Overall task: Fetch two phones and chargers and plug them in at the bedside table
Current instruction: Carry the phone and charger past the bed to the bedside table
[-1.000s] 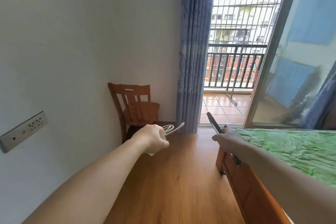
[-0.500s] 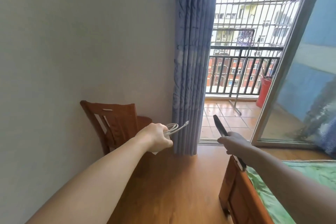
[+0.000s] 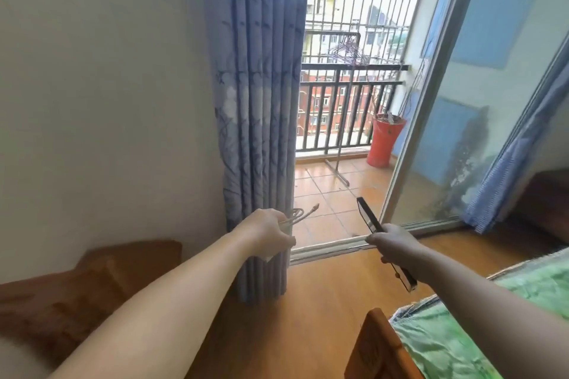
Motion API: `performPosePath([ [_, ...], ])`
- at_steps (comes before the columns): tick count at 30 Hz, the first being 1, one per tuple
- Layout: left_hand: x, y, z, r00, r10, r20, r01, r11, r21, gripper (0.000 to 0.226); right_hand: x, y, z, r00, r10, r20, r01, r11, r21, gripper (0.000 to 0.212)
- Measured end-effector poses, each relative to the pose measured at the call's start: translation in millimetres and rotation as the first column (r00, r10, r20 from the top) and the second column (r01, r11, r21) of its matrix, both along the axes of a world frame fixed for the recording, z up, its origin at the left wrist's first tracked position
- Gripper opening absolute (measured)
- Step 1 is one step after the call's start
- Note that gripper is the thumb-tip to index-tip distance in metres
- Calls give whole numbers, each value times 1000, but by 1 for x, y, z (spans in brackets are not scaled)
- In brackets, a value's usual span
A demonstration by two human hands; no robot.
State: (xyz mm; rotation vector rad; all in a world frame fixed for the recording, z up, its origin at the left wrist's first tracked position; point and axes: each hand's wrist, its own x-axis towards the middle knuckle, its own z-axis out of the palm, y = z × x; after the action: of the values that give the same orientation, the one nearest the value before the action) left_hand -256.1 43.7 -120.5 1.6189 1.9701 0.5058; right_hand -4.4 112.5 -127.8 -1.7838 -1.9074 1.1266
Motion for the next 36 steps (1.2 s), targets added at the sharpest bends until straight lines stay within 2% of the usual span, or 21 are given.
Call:
performPosePath([
  [5,5,125,0,995,-97,26,98,995,-13,47,2,99,-5,992,-113,-60,111,993,-40,34],
  [6,8,151,-2,993,-112,22,113,993,-18,46,3,122,-7,988,-136,-75,132,990,-51,34],
  [9,16,234,-5,984,-174,-31,174,985,-16,18,8,198,-15,971,-201,-130,192,979,-73,37],
  [13,32,340,-1,969,-225,-102,226,974,-5,22,20,298,-18,934,-301,-194,285,953,-108,44],
  [16,51,414,10,929,-314,-194,317,948,-19,12,36,355,-12,899,-393,-190,374,918,-130,53],
  [19,80,485,23,891,-393,-229,399,917,-19,14,64,406,1,871,-459,-176,449,888,-99,58],
  [23,122,575,28,852,-489,-186,496,868,-10,15,112,471,9,791,-582,-190,587,809,-38,55],
  [27,166,664,14,766,-610,-204,620,784,-18,16,155,525,-1,683,-707,-181,717,697,-13,33],
  [29,184,710,4,714,-657,-243,676,737,-6,22,170,552,-7,627,-770,-118,773,634,-24,27],
  [31,202,757,-3,693,-690,-208,707,707,7,19,181,579,-12,572,-817,-75,816,576,-52,30],
  [36,256,847,-3,658,-741,-132,751,659,45,23,213,638,-13,515,-857,-24,856,515,-40,41],
])
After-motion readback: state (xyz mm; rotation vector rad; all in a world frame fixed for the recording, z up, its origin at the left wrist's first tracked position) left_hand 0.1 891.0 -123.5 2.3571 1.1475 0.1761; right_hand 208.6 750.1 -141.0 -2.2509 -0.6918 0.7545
